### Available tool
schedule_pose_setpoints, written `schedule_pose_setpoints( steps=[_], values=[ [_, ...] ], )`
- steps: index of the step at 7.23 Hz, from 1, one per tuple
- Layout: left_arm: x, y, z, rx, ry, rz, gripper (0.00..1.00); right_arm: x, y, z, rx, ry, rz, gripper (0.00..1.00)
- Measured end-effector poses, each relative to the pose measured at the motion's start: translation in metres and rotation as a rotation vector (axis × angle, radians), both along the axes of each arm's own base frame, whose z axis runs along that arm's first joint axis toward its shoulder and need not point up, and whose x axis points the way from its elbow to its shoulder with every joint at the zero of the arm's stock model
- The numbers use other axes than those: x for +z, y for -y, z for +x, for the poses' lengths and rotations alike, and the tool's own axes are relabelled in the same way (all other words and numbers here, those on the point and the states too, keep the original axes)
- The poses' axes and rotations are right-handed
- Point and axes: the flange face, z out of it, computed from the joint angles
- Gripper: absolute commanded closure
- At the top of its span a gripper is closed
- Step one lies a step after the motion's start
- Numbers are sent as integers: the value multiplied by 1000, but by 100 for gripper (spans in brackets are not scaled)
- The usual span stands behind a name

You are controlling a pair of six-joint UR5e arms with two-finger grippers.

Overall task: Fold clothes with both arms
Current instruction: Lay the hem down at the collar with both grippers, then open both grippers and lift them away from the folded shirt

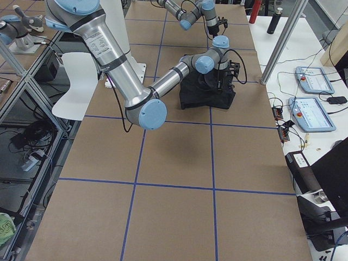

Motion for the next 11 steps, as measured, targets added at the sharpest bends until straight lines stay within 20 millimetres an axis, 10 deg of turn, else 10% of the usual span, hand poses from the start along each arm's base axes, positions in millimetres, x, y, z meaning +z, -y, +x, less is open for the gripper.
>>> schedule_pose_setpoints(
  steps=[11],
  values=[
    [40, 23, 26, 54, 93, 32, 100, 66, 29, -33, -43, -81, 20, 100]
  ],
)
